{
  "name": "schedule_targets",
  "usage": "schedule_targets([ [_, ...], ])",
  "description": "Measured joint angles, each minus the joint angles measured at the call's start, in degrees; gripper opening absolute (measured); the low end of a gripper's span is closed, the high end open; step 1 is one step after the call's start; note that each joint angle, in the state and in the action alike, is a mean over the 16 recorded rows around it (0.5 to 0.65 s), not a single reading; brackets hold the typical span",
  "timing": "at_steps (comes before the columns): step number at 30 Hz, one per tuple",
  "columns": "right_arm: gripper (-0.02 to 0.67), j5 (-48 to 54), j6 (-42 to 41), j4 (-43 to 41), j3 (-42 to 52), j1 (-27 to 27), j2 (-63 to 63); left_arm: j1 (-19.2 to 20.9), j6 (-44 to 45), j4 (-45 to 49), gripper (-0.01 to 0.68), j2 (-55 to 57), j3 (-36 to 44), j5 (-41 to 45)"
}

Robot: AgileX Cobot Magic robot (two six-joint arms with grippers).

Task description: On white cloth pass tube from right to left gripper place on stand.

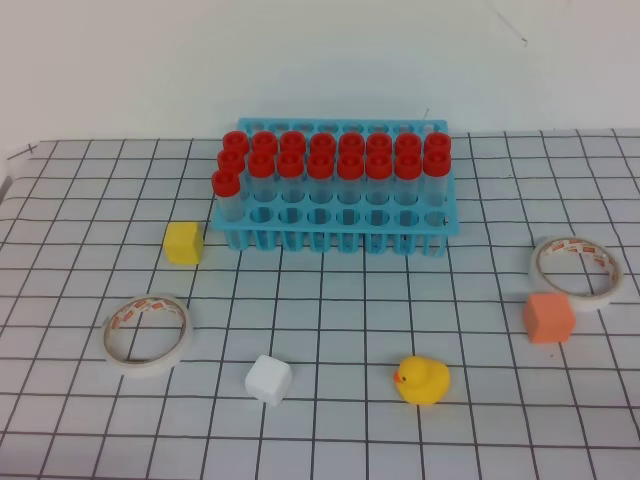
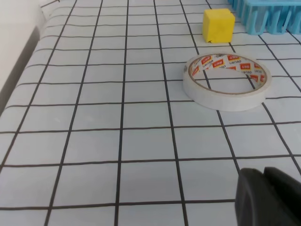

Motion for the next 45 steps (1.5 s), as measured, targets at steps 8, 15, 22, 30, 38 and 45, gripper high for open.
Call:
schedule_targets([
  [8, -0.001, 0.0, 0.1, 0.0, 0.0, 0.0, -0.1, 0.0, 0.0, 0.0, -0.001, 0.0, 0.0, 0.0],
  [15, -0.001, -4.1, 1.0, 0.0, 0.0, -2.9, -0.4, 0.0, 0.0, 0.0, -0.001, 0.0, 0.0, 0.0],
  [22, -0.001, -13.5, 1.5, 0.1, 0.0, -14.5, -0.7, 0.0, 0.0, 0.0, -0.001, 0.0, 0.0, 0.0],
  [30, -0.001, -23.6, 1.1, 0.6, 0.0, -38.3, -0.7, 0.0, 0.0, 0.0, -0.001, 0.0, 0.0, 0.0],
  [38, -0.001, -26.8, 1.2, 1.5, 0.0, -58.3, -0.7, 0.0, -0.1, 0.0, -0.001, 0.0, 0.0, 0.0],
  [45, -0.001, -27.3, 0.9, 1.9, 0.1, -64.9, -0.5, 0.0, -0.2, 0.0, -0.001, 0.0, 0.0, 0.0],
])
